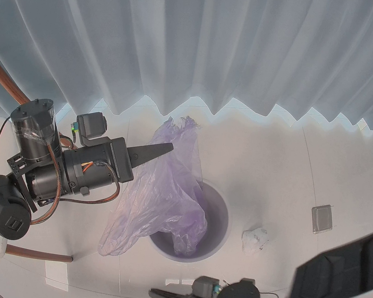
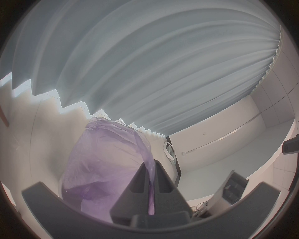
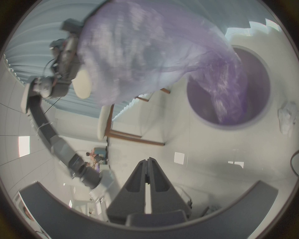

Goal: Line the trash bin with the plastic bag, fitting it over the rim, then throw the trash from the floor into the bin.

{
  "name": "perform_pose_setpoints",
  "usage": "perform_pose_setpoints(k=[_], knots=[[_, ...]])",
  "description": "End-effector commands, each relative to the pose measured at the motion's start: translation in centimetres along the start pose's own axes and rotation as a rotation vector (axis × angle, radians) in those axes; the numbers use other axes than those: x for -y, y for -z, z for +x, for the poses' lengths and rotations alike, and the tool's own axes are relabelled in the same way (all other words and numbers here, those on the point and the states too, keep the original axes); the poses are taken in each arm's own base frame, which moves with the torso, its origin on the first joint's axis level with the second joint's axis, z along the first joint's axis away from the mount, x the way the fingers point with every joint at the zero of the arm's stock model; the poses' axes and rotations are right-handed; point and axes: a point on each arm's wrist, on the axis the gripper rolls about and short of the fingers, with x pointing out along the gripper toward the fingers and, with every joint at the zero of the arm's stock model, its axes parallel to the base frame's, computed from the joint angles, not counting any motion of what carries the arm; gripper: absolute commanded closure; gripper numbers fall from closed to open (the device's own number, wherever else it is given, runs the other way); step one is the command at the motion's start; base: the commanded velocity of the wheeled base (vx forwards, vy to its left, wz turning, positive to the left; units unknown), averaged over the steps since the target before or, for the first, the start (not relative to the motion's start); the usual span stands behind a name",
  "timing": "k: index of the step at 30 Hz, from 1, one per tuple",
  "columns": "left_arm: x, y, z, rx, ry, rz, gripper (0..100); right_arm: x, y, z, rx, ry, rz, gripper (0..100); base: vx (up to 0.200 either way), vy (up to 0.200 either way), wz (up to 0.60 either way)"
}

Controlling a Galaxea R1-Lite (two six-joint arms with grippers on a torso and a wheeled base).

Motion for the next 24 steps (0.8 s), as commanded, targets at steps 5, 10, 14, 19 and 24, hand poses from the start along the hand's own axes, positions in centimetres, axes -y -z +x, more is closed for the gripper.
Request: perform_pose_setpoints(k=[5,10,14,19,24], knots=[[-2.1,0.8,0.8,-0.056,-0.066,0.035,100,-3.9,-1.9,-14.0,0.134,-0.093,0.045,100,0.000,0.000,0.00],[-1.3,2.6,2.1,-0.147,-0.028,0.113,100,-1.8,-5.2,-17.0,0.329,0.044,0.118,100,0.000,0.000,0.00],[-0.2,4.4,3.1,-0.221,0.020,0.175,100,0.0,-7.0,-19.3,0.434,0.127,0.153,100,0.000,0.000,0.00],[1.9,5.9,3.6,-0.272,0.096,0.205,100,3.2,-8.4,-20.9,0.451,0.274,0.215,100,0.000,0.000,0.00],[3.5,6.6,3.5,-0.313,0.146,0.249,100,6.5,-11.5,-21.4,0.450,0.333,0.270,100,0.000,0.000,0.00]])
